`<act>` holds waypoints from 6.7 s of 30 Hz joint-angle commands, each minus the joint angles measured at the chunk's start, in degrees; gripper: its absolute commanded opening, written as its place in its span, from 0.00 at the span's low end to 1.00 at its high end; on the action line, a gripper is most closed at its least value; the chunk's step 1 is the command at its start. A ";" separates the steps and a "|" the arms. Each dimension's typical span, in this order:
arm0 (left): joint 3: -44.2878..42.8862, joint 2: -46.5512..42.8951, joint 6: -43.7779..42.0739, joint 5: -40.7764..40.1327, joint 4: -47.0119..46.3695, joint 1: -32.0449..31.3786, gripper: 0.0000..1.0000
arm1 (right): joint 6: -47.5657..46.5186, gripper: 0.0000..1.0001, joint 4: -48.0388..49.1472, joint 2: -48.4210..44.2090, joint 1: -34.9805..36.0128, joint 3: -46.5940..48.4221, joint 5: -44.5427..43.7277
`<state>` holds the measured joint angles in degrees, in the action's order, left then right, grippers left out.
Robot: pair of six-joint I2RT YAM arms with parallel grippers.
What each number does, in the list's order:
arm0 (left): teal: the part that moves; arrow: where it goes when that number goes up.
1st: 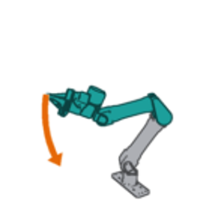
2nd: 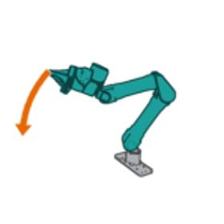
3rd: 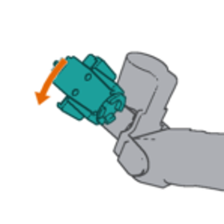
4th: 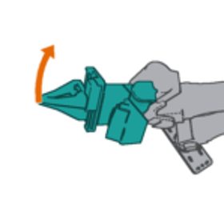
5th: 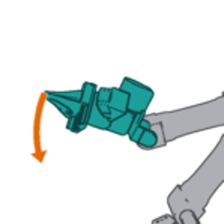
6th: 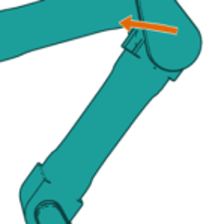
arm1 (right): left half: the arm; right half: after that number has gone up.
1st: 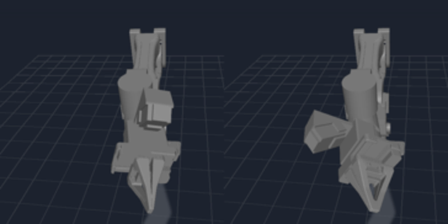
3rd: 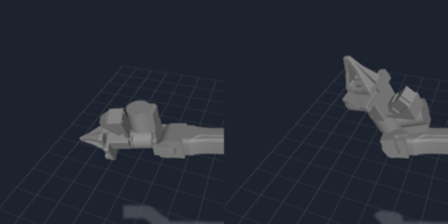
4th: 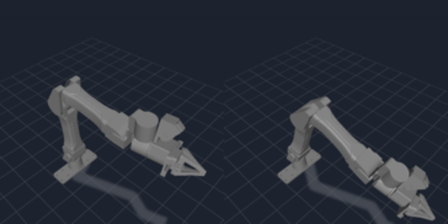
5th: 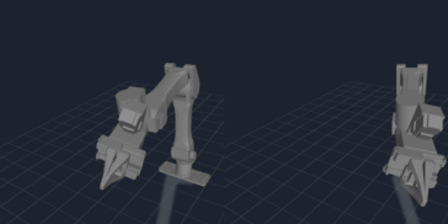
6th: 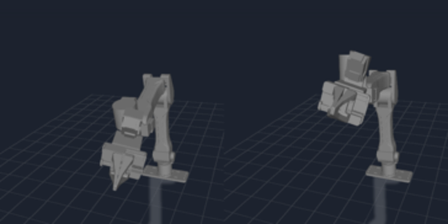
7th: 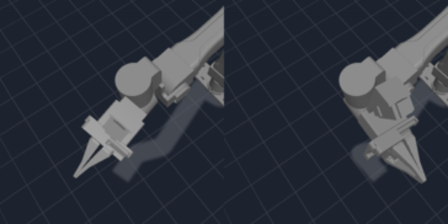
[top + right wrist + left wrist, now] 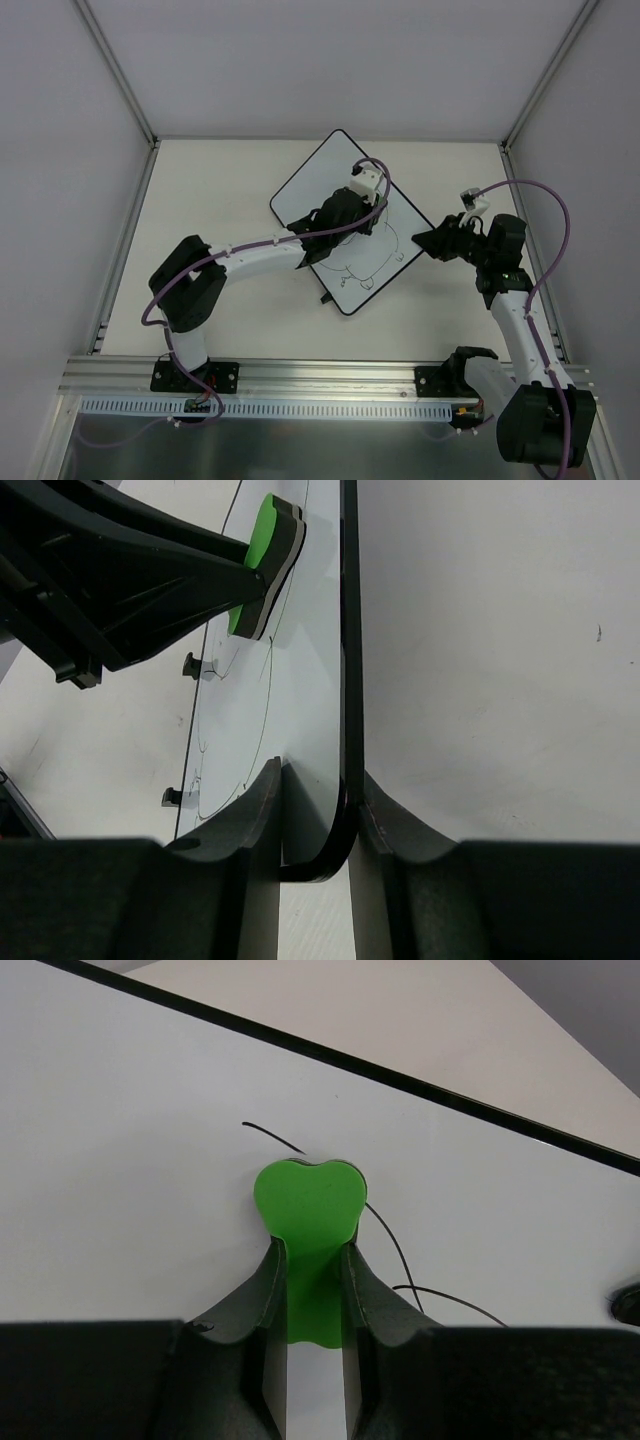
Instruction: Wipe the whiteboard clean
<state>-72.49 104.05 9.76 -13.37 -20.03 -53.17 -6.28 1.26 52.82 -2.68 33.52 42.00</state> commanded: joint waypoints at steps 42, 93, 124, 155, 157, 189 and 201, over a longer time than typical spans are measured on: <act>15.52 1.34 24.95 -3.14 6.14 -9.85 0.00 | -13.49 0.00 -0.73 -1.84 6.10 -1.70 -2.54; 32.32 -6.31 48.34 -11.59 9.84 -2.13 0.00 | -14.63 0.00 -3.01 -2.72 9.27 -1.70 -5.17; 29.95 -3.94 51.32 -2.98 4.30 -8.26 0.00 | -14.72 0.00 -3.10 -3.16 9.45 -1.61 -5.00; 32.76 -6.14 51.41 -12.29 1.93 -12.14 0.00 | -14.90 0.00 -3.98 -3.69 10.50 -1.53 -6.22; 34.25 -5.96 52.64 -12.91 1.93 -11.61 0.00 | -14.90 0.00 -3.98 -3.60 10.76 -1.53 -6.14; 35.84 -10.89 58.10 -20.21 19.77 -8.45 0.00 | -15.43 0.00 -4.68 -3.77 11.11 -1.44 -7.19; 26.27 -8.16 44.92 -18.98 16.44 -10.98 0.00 | -15.51 0.00 -4.60 -3.33 11.20 -1.35 -6.67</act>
<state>-44.07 91.50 61.28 -39.48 -3.20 -62.35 -10.66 2.81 48.58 6.15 33.21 33.41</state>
